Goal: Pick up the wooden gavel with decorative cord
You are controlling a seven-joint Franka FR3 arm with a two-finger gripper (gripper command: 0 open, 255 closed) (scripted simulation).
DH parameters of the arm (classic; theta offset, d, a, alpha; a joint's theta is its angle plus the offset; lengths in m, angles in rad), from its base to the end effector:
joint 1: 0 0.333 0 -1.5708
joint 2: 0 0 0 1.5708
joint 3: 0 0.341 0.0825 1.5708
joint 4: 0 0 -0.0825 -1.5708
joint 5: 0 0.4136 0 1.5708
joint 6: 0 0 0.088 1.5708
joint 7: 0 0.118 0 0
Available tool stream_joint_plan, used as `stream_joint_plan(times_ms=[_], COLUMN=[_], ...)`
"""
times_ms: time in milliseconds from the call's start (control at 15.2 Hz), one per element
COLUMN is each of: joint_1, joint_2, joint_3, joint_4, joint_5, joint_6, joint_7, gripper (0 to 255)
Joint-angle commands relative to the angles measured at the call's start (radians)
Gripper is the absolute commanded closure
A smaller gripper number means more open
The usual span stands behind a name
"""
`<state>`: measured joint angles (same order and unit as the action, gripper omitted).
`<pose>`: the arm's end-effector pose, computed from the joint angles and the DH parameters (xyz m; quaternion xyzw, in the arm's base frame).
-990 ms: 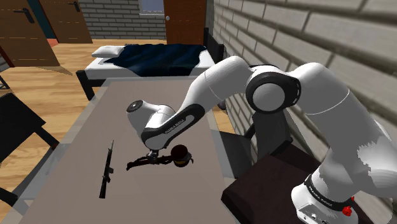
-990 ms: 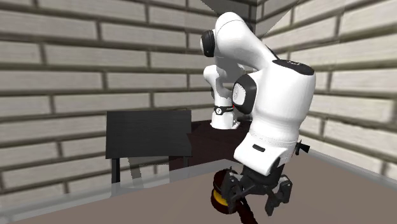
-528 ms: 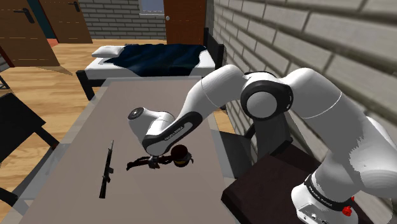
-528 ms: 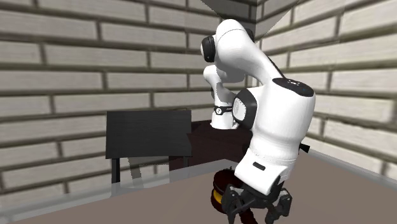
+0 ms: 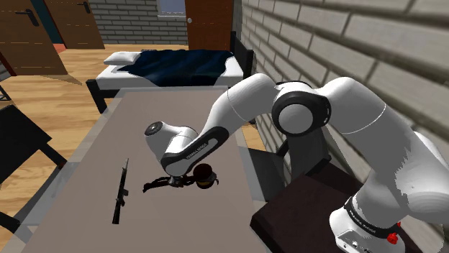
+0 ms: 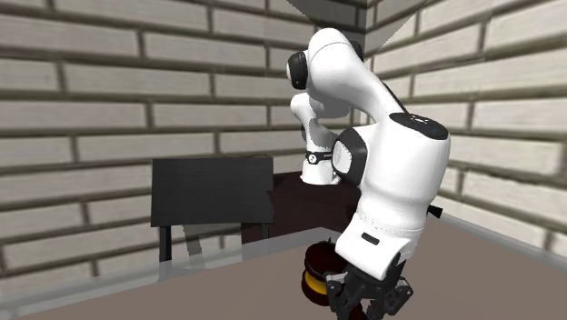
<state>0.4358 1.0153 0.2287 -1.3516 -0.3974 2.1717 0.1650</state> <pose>0.6209 0.4228 0.0847 0.9412 0.3241 -0.0521 0.0803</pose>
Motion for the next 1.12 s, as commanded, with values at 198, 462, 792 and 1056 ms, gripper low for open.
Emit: stream_joint_plan(times_ms=[198, 462, 792, 1056], joint_1=[-0.003, -0.009, -0.015, -0.020], joint_2=[-0.022, -0.065, -0.114, -0.151], joint_3=[0.003, 0.011, 0.020, 0.028], joint_4=[-0.011, -0.031, -0.048, -0.057], joint_5=[0.003, 0.010, 0.019, 0.027], joint_6=[-0.011, -0.035, -0.067, -0.095], joint_7=[-0.002, -0.007, -0.014, -0.020], gripper=[255, 255, 255, 255])
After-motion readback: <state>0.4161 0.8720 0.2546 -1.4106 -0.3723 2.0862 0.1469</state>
